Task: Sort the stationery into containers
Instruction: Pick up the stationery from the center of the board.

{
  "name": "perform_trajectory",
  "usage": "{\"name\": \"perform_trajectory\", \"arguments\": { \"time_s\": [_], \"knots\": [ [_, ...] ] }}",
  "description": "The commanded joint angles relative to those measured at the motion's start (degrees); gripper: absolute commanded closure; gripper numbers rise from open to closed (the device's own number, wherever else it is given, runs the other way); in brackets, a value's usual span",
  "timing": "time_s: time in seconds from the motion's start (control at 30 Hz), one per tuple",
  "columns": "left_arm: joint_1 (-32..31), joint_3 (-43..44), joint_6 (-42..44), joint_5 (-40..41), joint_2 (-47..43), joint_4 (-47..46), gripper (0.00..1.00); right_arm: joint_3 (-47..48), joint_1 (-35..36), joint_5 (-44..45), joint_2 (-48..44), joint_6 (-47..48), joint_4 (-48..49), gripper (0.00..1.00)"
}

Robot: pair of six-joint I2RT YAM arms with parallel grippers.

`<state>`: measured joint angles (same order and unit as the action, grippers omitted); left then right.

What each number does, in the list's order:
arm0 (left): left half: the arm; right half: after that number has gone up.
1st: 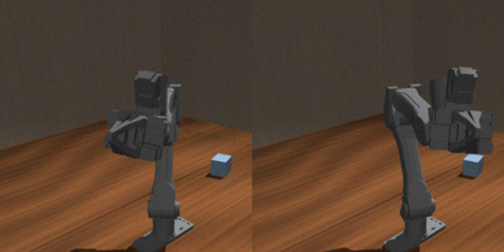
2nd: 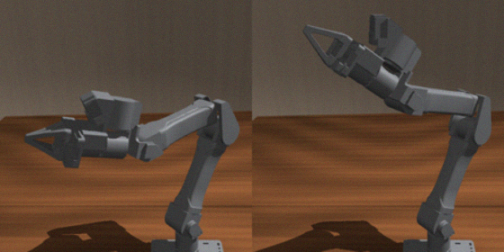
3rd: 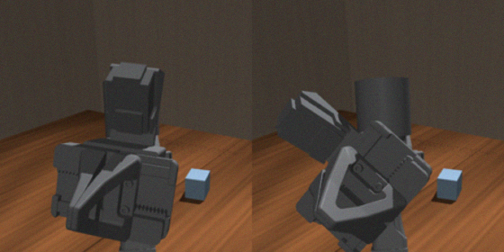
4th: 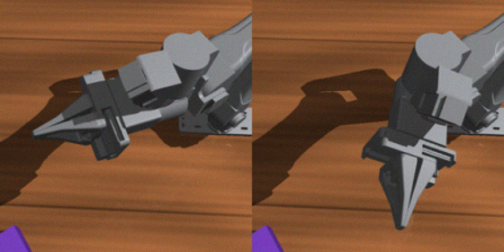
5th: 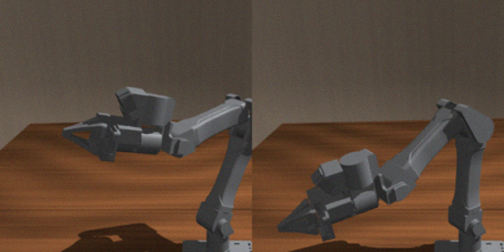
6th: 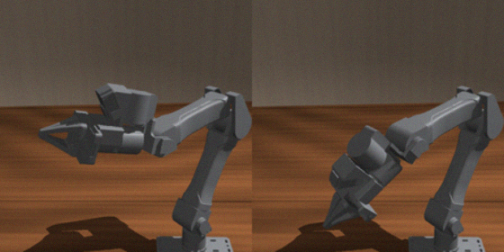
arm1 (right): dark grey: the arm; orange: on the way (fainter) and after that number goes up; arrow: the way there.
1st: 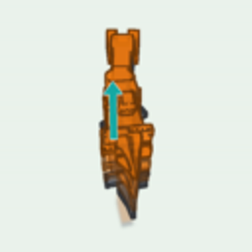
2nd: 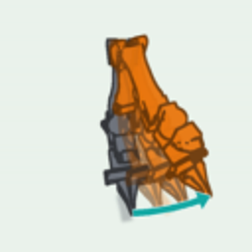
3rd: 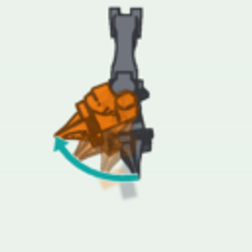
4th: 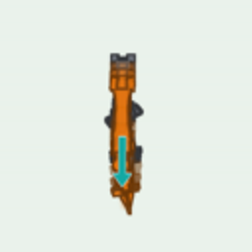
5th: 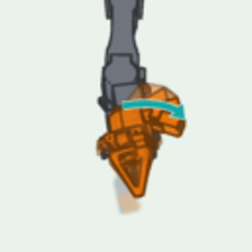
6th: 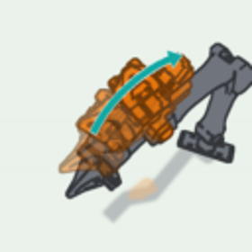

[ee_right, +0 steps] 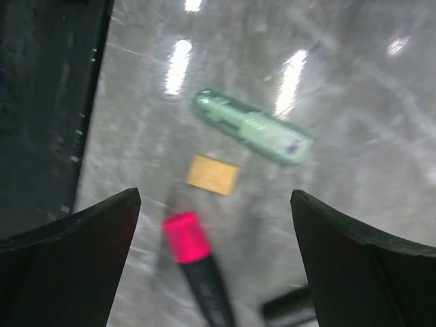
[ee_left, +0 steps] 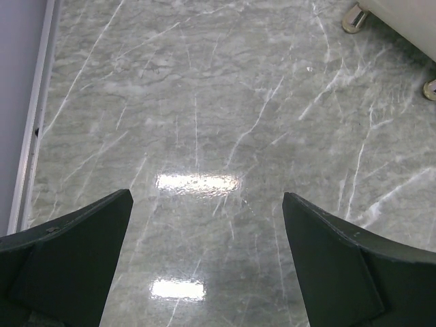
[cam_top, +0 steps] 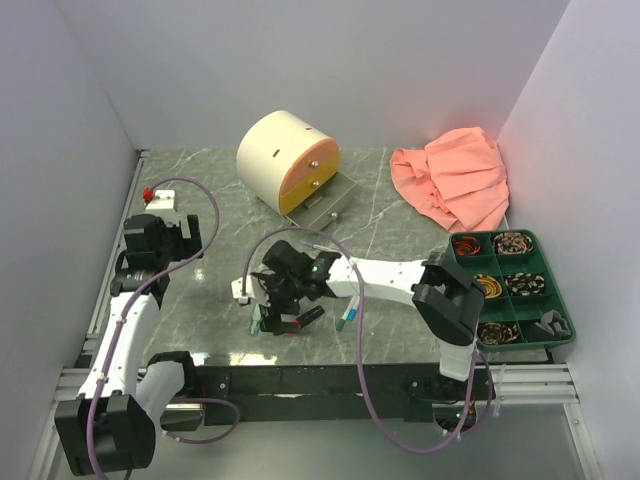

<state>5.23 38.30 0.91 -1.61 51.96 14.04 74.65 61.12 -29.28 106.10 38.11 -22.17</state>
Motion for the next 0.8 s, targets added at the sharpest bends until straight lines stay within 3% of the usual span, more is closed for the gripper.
{"name": "perform_trajectory", "arguments": {
  "time_s": [0.0, 0.13, 0.23, 0.47, 0.77],
  "knots": [
    [0.48, -0.60, 0.76, 1.43, -1.43, -2.00, 0.00, -3.02, 1.98, 7.03, -2.93, -16.73, 10.05, 0.00],
    [0.57, 0.19, 0.32, 1.17, -1.25, -1.21, 0.01, -1.00, 2.42, 13.71, -0.20, -30.42, 9.60, 0.00],
    [0.57, 0.28, 0.32, 0.99, -1.43, -1.30, 0.00, -2.40, 3.38, 16.79, -0.11, -34.67, 11.97, 0.00],
    [0.65, -0.42, 0.59, 0.11, -1.08, -1.21, 0.01, -3.72, 6.11, 16.97, 0.85, -33.98, 11.98, 0.02],
    [0.65, -1.21, 0.59, 0.73, -1.52, -1.65, 0.01, -5.74, 6.38, 18.64, 2.88, -29.23, 11.01, 0.12]
  ]
}}
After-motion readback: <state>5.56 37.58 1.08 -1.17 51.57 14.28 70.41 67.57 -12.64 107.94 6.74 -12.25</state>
